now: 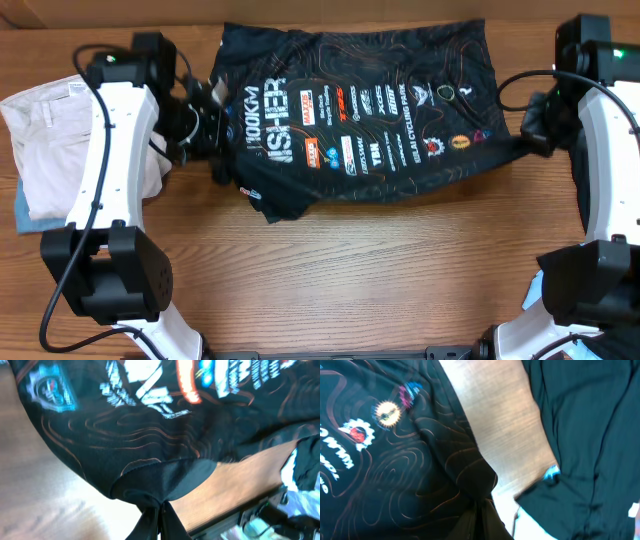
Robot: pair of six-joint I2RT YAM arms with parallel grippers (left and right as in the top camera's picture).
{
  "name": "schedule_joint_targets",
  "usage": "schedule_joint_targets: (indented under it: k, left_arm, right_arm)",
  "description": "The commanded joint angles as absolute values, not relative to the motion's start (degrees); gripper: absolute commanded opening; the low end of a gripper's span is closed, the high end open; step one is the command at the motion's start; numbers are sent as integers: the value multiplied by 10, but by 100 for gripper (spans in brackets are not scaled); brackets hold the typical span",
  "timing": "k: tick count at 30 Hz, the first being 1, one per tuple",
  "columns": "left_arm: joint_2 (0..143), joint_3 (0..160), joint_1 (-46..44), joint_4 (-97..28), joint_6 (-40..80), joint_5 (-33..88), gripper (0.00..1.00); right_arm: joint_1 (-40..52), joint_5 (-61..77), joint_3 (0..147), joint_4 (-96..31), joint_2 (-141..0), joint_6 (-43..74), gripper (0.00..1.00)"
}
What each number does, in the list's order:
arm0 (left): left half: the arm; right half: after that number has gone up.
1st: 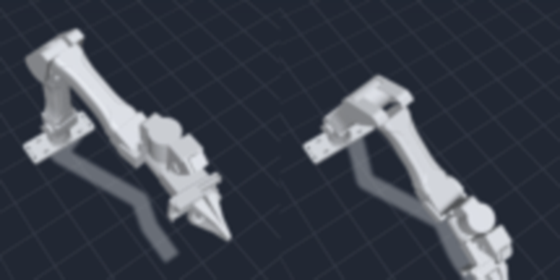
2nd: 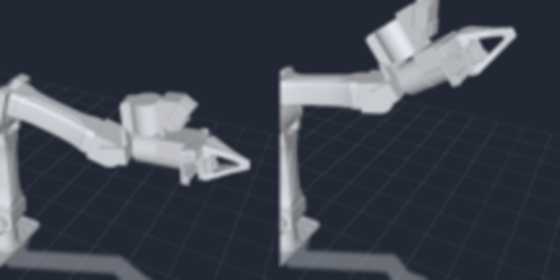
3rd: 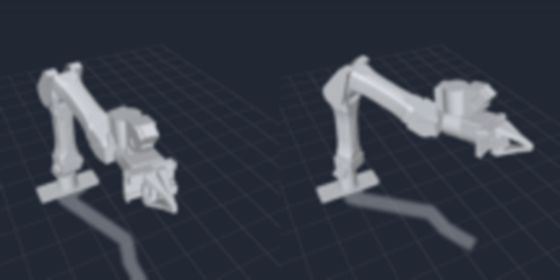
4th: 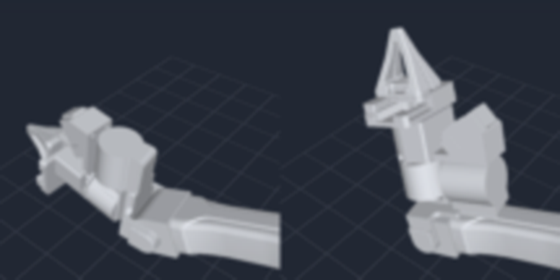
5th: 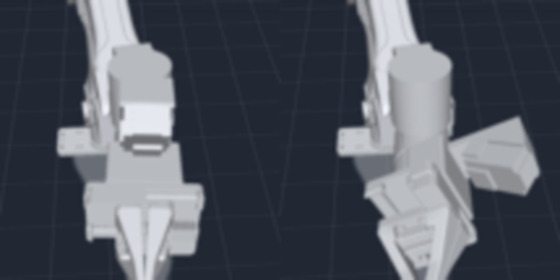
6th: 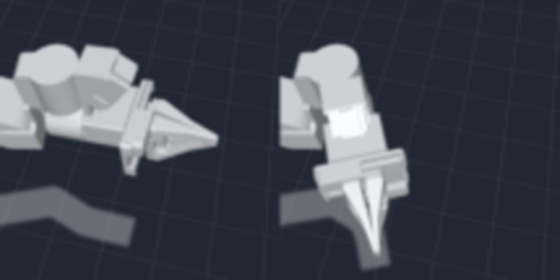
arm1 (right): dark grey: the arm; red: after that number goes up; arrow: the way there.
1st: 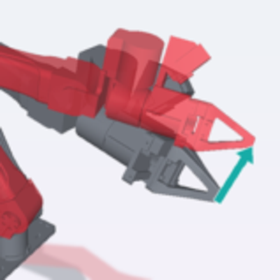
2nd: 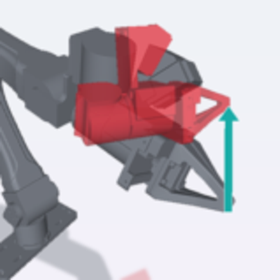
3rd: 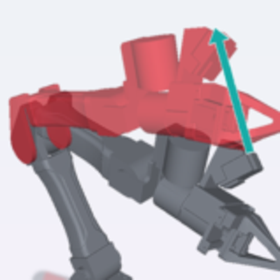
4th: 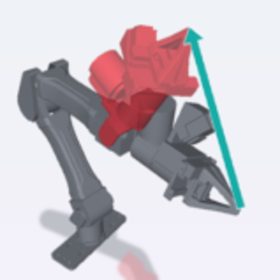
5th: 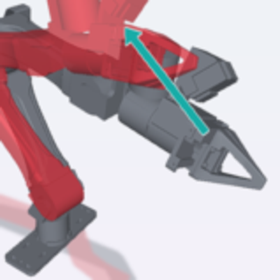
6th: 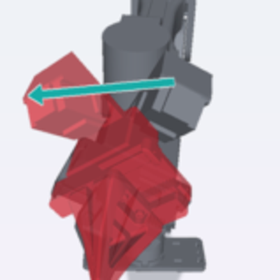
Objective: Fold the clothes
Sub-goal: 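Pull both grippers outward to smooth the flat jersey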
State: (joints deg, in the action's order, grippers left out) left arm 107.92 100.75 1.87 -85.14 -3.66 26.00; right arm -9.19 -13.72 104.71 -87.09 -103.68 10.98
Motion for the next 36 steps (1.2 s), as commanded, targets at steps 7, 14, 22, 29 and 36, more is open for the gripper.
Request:
schedule_joint_targets:
  k: [7, 14, 22, 29, 36]
  left_arm:
    - [1057, 905, 20, -867, -42, 187, 4]
    - [974, 846, 34, -830, 27, 138, 4]
    - [858, 725, 35, -768, 50, 131, 4]
    - [787, 636, 35, -761, 49, 136, 4]
    - [743, 619, 35, -769, 58, 149, 4]
  right_arm:
    - [-131, -113, 986, -891, -1036, 153, 4]
    - [-133, -106, 947, -905, -1033, 181, 4]
    - [-133, -102, 874, -885, -973, 192, 4]
    - [-138, -117, 791, -859, -889, 214, 4]
    - [-165, -119, 773, -863, -834, 215, 4]
